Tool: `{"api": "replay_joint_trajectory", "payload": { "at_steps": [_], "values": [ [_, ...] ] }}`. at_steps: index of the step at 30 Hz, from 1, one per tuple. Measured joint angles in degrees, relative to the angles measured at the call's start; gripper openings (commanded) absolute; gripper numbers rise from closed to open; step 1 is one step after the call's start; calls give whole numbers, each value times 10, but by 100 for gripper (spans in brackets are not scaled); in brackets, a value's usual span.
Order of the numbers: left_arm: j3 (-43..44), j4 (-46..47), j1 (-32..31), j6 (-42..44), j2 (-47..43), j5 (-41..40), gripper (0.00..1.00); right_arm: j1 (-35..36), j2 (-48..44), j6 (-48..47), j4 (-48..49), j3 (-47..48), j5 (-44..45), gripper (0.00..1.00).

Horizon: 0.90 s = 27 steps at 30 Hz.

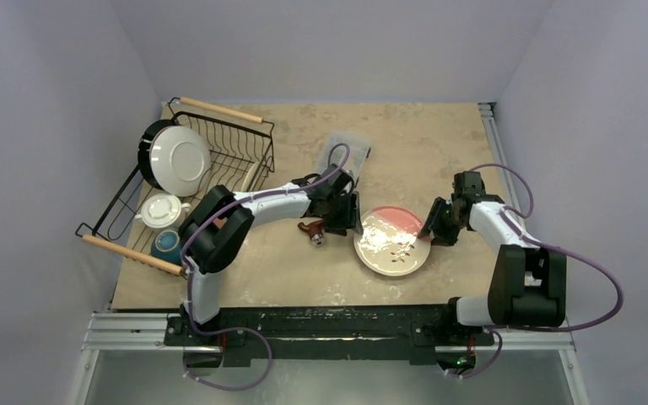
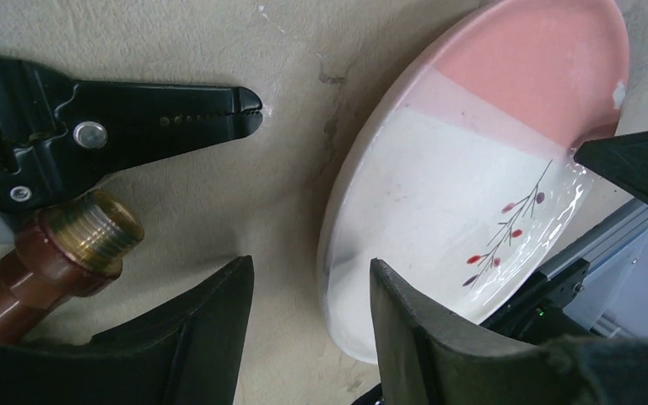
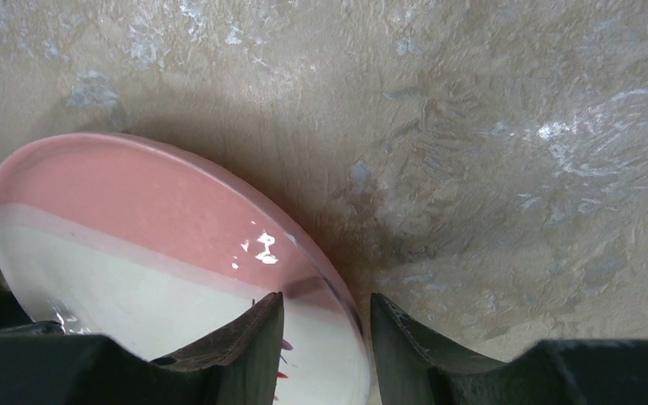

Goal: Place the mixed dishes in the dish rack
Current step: Pick up the plate at the center of the board.

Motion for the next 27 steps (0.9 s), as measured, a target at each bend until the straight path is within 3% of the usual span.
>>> {"api": "replay_joint_trajectory", "payload": {
  "at_steps": [7,14,27],
  "values": [
    [-14,52,-3,-21,9,38,45,0,13,-4,7,0,-7,40],
    [-36,95,-3,-38,2,80,32,-2,13,-17,10,0,2,35],
    [-49,124,-3,-52,-97,108,30,-1,24,-23,14,0,0,33]
  ]
}}
